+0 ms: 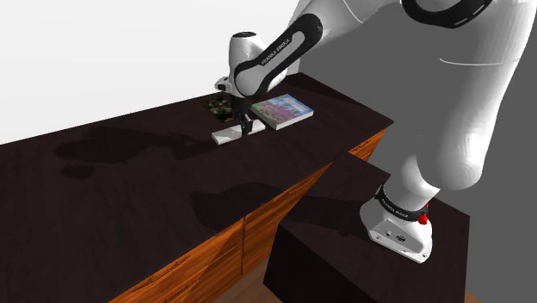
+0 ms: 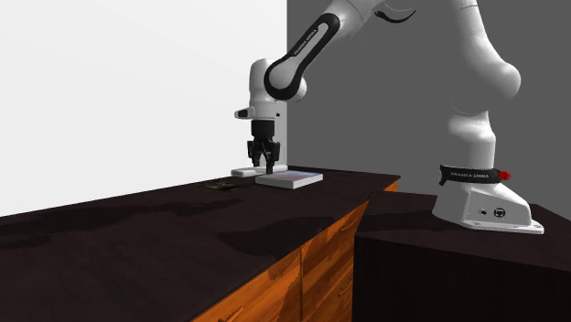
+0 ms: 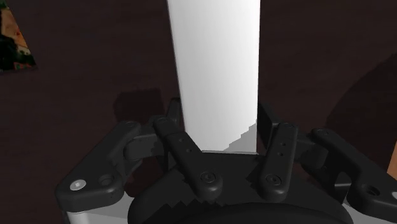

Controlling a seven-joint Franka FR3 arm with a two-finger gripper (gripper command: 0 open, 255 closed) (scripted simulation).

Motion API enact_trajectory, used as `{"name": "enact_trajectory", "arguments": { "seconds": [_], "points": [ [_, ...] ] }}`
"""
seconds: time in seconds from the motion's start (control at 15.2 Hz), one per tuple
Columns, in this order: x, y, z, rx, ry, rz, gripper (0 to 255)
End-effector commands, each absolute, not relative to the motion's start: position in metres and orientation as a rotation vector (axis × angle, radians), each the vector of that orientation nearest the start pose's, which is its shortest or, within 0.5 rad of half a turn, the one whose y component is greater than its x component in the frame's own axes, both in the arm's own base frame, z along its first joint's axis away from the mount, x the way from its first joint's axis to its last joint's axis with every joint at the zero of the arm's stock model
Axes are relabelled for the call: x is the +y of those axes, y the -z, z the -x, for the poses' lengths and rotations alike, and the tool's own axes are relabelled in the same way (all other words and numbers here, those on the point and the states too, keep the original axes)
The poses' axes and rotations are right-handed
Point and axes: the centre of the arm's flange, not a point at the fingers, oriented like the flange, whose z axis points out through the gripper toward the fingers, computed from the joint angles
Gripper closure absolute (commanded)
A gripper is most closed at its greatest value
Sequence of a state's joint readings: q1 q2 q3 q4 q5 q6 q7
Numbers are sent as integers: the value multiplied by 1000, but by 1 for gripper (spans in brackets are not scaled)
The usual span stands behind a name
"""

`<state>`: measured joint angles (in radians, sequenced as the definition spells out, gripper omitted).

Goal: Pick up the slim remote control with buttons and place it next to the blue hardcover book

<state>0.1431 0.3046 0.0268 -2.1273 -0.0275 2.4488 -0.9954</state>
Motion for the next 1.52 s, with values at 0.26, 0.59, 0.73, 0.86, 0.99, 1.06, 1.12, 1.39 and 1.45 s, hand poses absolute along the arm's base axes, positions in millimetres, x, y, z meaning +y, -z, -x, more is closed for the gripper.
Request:
{"name": "enact_trajectory", "arguments": {
  "seconds": [0.26,0.59,0.73,0.86,0.99,1.06,1.12,1.39,1.45],
  "points": [
    [29,-265,-529,-1765,19,2618,255],
    [-29,-265,-498,-1765,19,2618,255],
    [-52,-265,-485,-1765,19,2618,255],
    [-75,-265,-472,-1765,19,2618,255],
    [-98,-266,-460,-1765,19,2618,255],
    [-110,-266,-453,-1765,19,2618,255],
    [-121,-266,-447,-1765,19,2618,255],
    [-168,-266,-422,-1765,19,2618,255],
    [-179,-266,-415,-1765,19,2618,255]
  ]
}}
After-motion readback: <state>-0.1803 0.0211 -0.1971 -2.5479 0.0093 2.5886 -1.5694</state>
